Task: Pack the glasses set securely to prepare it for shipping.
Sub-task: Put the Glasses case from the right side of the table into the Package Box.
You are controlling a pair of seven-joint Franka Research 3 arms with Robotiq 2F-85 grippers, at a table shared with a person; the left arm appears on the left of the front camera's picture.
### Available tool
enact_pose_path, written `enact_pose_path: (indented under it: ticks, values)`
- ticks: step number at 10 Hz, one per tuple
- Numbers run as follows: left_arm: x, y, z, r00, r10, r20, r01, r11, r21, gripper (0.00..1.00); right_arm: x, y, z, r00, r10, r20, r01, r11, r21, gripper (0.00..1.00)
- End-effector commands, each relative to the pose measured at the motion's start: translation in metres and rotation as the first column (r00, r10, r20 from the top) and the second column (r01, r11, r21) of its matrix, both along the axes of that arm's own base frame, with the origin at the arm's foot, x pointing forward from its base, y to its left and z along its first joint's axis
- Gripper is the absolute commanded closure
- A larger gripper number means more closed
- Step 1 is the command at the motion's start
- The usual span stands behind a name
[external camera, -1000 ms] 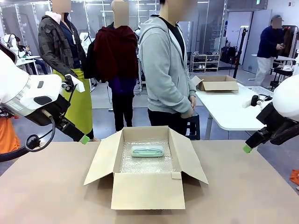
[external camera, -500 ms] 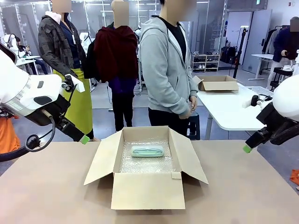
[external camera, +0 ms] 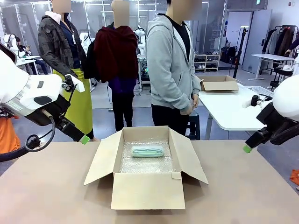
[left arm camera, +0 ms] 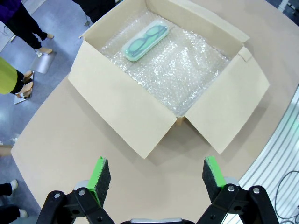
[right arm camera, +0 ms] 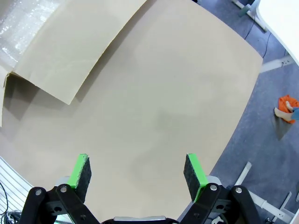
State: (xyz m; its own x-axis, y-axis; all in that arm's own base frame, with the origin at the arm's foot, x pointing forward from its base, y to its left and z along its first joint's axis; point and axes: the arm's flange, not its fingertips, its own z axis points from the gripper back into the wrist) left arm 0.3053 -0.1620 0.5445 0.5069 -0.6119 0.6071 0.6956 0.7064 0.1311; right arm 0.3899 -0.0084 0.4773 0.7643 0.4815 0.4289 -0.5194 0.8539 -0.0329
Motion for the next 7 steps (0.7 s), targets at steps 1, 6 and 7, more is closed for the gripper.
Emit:
enact_pose_path:
  ticks: [1,6,7]
  values:
    - [-0.0001,0.0015,0.001,1.0,0.0,0.006,0.0,1.0,0.004,0.0,0.0002,0.0002,0.0015,1.0,0.003,-0.008,-0.003,1.0,0.0,0.0]
    - [-0.0001,0.0015,0.001,1.0,0.0,0.006,0.0,1.0,0.004,0.0,0.0002,0.0002,0.0015,1.0,0.003,-0.008,-0.003,1.0,0.0,0.0]
    - [-0.0001,0.0015,0.001,1.0,0.0,0.006,0.0,1.0,0.004,0.0,0.0002,0.0002,0.0015,1.0,0.003,-0.008,-0.003,1.0,0.0,0.0]
